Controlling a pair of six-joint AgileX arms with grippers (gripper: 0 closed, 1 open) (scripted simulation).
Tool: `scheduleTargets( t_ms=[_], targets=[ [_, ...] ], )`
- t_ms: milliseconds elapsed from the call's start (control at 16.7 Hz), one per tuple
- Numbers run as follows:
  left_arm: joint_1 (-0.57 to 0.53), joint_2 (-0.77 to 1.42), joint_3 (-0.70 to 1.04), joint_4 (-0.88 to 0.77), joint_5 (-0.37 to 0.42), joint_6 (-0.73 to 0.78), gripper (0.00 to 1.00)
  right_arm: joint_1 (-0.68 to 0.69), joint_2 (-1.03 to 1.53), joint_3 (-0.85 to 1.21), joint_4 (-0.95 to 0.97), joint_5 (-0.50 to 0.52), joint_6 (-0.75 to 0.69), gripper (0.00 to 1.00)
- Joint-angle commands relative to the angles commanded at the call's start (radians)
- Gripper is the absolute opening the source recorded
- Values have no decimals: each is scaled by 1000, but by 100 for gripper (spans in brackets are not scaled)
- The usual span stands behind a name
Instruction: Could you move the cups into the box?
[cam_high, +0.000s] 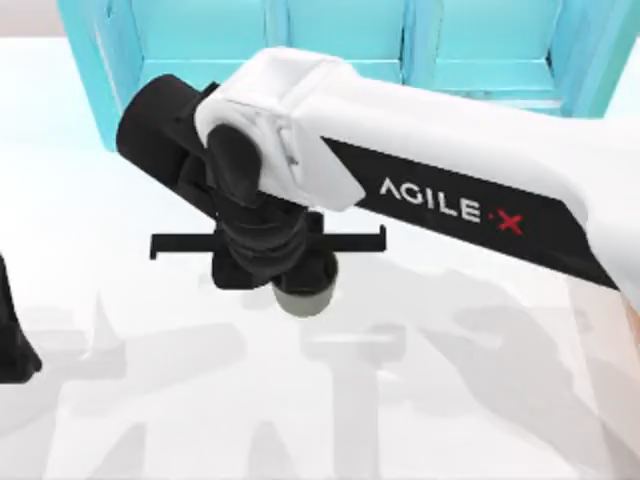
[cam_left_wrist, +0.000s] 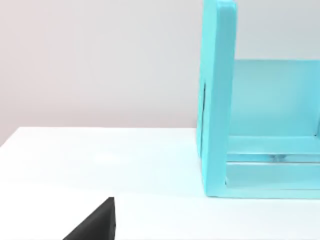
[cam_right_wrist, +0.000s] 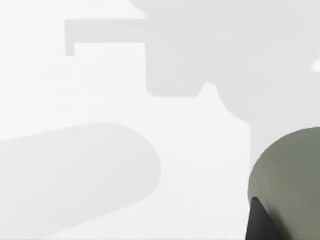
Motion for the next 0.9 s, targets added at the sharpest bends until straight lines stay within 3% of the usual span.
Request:
scheduleTargets(
  t_ms=[240,600,900],
  targets=[
    [0,0,0,0,0,0,100,-33,-127,-112,-17,-8,-37,0],
    [0,0,0,0,0,0,100,-42,-133,-117,-20,-10,-50,0],
    [0,0,0,0,0,0,100,-241,-199,-182,-56,-58,-250,0]
  ],
)
